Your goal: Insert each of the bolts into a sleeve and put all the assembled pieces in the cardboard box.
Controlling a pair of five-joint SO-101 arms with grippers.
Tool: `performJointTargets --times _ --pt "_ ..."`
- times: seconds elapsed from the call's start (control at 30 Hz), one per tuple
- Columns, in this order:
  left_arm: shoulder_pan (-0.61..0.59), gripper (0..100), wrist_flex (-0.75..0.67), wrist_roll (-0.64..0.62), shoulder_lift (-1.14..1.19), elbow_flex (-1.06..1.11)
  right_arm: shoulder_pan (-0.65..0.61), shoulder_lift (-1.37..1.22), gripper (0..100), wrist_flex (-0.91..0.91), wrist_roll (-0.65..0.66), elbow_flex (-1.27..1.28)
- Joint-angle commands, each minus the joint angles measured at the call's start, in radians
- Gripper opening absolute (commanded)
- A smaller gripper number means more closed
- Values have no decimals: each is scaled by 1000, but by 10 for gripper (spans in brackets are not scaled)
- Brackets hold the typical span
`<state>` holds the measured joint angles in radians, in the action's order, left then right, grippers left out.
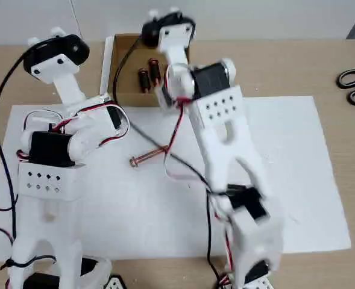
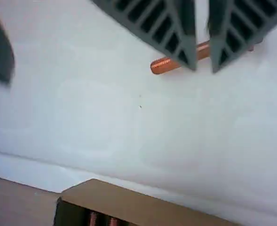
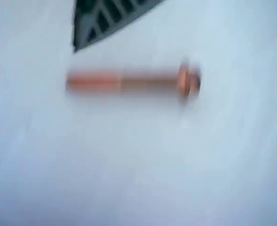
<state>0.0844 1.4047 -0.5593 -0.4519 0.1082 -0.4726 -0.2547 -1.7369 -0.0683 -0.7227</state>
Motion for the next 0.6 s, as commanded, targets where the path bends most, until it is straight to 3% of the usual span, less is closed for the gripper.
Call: performJointTargets --times 0.0,0.2,0.57 --pt "-5 6 6 -6 -37 -44 2 251 180 2 -5 330" --pt "-5 6 9 -6 -37 -44 12 441 180 7 118 628" --pt "-5 6 149 -5 -37 -44 12 707 180 18 381 1017"
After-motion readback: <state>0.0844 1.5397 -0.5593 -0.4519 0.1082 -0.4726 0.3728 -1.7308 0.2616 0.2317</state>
